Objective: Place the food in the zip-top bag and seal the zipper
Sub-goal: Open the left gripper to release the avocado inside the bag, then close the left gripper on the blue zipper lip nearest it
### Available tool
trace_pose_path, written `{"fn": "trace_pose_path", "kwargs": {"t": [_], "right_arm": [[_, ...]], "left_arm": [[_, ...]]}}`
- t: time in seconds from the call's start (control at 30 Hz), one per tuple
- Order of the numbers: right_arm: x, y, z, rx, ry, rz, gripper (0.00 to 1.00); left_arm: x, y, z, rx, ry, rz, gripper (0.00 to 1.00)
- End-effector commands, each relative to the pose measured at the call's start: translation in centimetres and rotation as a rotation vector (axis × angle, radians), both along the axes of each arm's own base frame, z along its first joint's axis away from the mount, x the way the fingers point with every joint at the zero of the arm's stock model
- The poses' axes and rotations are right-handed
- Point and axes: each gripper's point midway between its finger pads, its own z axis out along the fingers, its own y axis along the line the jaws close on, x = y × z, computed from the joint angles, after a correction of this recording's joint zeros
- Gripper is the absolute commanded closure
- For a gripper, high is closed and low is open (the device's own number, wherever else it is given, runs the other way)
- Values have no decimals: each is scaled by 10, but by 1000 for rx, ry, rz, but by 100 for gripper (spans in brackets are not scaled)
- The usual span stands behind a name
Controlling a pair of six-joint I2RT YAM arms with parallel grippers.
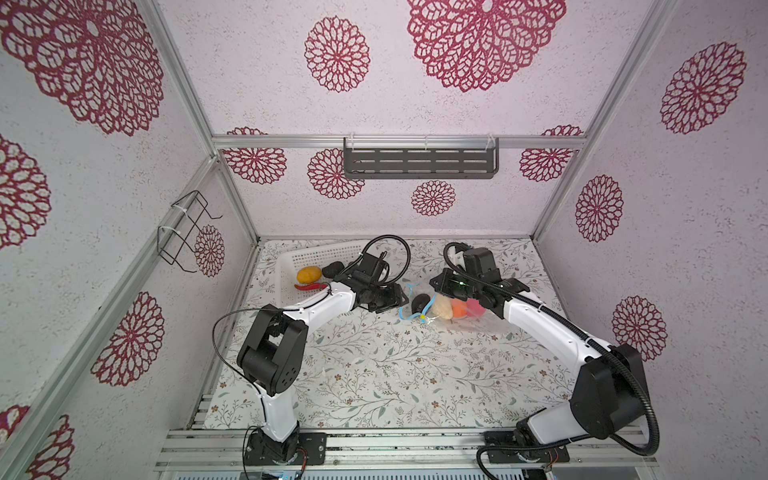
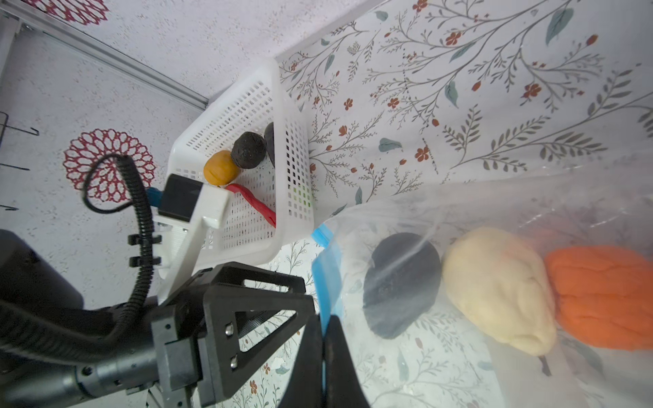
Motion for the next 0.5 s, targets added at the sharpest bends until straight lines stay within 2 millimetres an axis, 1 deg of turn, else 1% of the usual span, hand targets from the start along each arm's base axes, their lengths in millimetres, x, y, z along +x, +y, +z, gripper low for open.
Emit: {"fn": "trace_pose_path", "kwargs": {"t": [0.0, 0.13, 0.33, 0.47], "right_arm": [[0, -7, 28, 28, -65, -9, 100], [0, -8, 30, 37, -66, -9, 100], [1, -7, 29, 45, -62, -9, 100], [0, -6, 29, 46, -61, -8, 100]], "left_arm": [[1, -7, -1, -26, -21, -28, 48], [0, -9, -12, -33, -1, -31, 50], [2, -12, -10, -49, -5, -33, 58], [2, -10, -19, -35, 10, -32, 61]]}}
